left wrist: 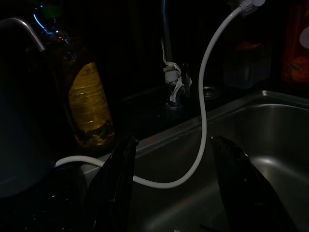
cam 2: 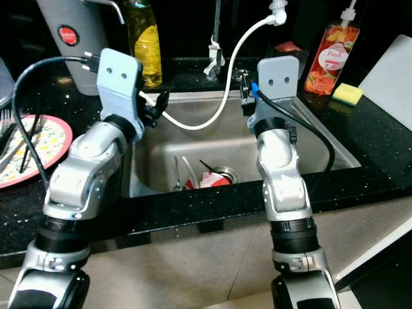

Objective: Kitchen organization

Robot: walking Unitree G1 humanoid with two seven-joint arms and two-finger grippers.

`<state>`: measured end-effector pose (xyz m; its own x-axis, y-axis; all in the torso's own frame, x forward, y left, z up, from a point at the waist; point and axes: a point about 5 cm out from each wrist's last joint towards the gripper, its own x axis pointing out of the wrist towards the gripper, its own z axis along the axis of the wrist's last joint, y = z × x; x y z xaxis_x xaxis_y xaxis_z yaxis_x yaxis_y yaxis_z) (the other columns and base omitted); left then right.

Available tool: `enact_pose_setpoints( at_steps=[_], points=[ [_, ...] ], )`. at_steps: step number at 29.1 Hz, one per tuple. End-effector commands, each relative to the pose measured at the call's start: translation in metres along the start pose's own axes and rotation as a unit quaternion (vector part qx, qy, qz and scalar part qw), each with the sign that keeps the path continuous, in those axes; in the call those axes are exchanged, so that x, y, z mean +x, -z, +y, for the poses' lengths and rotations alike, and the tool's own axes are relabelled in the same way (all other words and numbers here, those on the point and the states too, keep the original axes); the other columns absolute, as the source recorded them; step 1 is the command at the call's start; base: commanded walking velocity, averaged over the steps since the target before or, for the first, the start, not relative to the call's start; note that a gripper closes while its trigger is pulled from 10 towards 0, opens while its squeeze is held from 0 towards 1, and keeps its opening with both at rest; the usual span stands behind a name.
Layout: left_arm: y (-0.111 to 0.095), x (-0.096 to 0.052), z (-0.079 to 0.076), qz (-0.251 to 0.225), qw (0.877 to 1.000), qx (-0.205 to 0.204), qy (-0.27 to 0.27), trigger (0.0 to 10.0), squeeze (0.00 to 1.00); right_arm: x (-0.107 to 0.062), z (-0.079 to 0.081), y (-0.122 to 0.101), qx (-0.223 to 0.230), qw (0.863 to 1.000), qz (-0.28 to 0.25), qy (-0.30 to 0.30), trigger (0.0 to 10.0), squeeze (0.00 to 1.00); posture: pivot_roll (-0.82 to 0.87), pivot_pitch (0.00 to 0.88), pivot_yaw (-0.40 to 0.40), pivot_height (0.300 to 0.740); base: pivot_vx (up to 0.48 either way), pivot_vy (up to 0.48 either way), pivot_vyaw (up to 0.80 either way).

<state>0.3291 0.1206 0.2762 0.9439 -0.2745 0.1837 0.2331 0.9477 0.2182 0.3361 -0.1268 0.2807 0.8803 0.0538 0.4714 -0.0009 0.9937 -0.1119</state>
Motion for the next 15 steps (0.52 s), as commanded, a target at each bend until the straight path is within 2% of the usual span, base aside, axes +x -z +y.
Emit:
enact_pose_setpoints(
  at_steps=[1, 15],
  points=[
    [0.0041, 0.0000, 0.0001, 0.011, 1.000, 0.004, -0.004, 10.0, 0.00, 0.0016, -0.0018, -0.0005, -0.003, 1.000, 0.001, 0.001, 10.0, 0.00, 0.06, 0.000, -0.044, 0.740, 0.000, 0.000, 0.00],
    [0.0043, 0.0006, 0.0003, 0.010, 1.000, 0.003, -0.005, 10.0, 0.00, 0.0014, -0.0020, -0.0003, -0.003, 1.000, 0.001, 0.003, 10.0, 0.00, 0.06, 0.000, -0.043, 0.740, 0.000, 0.000, 0.00]
  ],
)
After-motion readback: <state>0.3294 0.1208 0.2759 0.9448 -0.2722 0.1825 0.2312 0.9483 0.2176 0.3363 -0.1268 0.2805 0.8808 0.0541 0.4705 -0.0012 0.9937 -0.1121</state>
